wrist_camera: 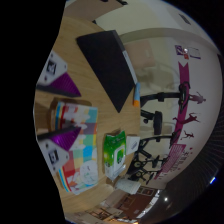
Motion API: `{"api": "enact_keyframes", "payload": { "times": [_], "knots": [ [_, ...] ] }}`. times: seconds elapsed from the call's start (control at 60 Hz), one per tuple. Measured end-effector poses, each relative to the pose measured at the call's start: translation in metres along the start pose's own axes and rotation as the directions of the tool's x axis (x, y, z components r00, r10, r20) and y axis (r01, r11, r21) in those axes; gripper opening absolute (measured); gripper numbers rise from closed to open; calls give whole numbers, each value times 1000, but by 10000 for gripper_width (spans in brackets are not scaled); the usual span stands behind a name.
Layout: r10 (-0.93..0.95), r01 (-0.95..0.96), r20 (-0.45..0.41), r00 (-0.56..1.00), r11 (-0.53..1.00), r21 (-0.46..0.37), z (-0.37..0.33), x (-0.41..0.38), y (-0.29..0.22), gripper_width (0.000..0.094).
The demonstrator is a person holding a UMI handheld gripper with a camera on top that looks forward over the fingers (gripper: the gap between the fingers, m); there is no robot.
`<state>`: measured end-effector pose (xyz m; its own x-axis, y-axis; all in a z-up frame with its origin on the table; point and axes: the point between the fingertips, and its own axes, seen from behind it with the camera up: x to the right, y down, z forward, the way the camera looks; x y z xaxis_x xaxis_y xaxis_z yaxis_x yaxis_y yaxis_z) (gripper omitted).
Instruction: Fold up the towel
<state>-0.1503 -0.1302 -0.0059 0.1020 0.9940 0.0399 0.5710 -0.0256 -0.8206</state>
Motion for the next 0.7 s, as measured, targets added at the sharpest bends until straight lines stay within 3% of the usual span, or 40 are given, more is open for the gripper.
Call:
{"api": "enact_keyframes", "payload": {
  "times": [0.033, 0.083, 0.15, 0.233, 0.45, 0.7],
  "knots": [
    [-9, 9, -10, 1000, 1000, -9, 3, -2, -1, 348],
    [-42, 41, -102, 994, 999, -12, 4, 17, -5, 30],
    [-61, 54, -100, 993, 996, -64, 3, 13, 0, 12],
    [38, -38, -2, 999, 990, -134, -10, -12, -4, 10],
    [251, -228, 143, 957, 960, -161, -80, 0, -62, 17],
    [280, -271, 22, 960, 946, -176, -73, 127, -49, 26]
  ]
}}
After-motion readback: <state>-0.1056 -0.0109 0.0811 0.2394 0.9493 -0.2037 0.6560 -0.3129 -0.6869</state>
